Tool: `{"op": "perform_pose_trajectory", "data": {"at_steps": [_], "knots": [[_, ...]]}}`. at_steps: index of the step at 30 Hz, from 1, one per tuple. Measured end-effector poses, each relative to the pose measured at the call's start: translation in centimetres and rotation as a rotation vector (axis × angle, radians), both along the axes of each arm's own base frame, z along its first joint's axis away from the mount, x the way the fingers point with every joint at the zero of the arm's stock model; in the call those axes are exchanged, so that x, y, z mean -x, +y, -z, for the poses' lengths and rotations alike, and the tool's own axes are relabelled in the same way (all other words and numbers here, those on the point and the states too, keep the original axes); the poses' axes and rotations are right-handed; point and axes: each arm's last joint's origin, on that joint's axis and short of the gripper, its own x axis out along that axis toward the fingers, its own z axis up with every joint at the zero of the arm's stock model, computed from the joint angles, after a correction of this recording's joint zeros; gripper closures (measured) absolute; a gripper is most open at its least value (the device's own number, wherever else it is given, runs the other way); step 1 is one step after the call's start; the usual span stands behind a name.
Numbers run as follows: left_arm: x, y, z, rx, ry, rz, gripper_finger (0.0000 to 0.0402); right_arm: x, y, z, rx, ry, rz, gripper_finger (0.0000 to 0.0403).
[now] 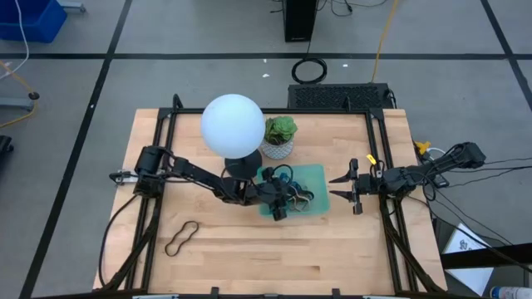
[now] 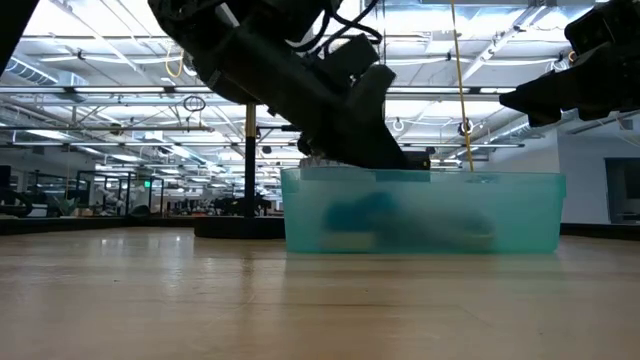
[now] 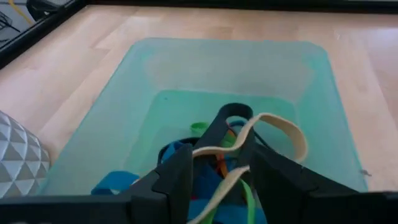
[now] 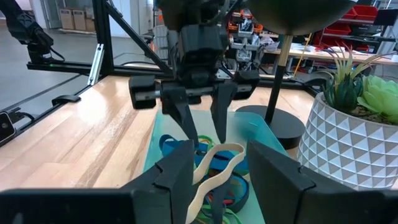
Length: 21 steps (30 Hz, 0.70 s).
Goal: Pick and place rubber bands into bin
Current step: Put the black rubber band into the blue bin
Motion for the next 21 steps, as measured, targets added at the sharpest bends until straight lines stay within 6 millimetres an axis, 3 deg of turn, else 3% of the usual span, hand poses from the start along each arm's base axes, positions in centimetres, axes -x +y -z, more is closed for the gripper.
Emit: {"op": "perform_pose_trajectory", "data": {"at_steps": [9, 15, 21], "knots": [[2.9, -1.9, -3.6, 0.012, 0.158, 0.192, 0.0240, 0.0, 0.0, 0.0, 0.000, 0.000, 0.000, 0.0261], [6.7, -4.6, -5.5, 0.056, 0.335, 0.233, 0.0244, 0.0, 0.0, 0.0, 0.002, 0.003, 0.000, 0.0261], [10.2, -7.5, -6.1, 0.130, 0.483, 0.205, 0.0245, 0.0, 0.0, 0.0, 0.002, 0.005, 0.000, 0.0261]]}}
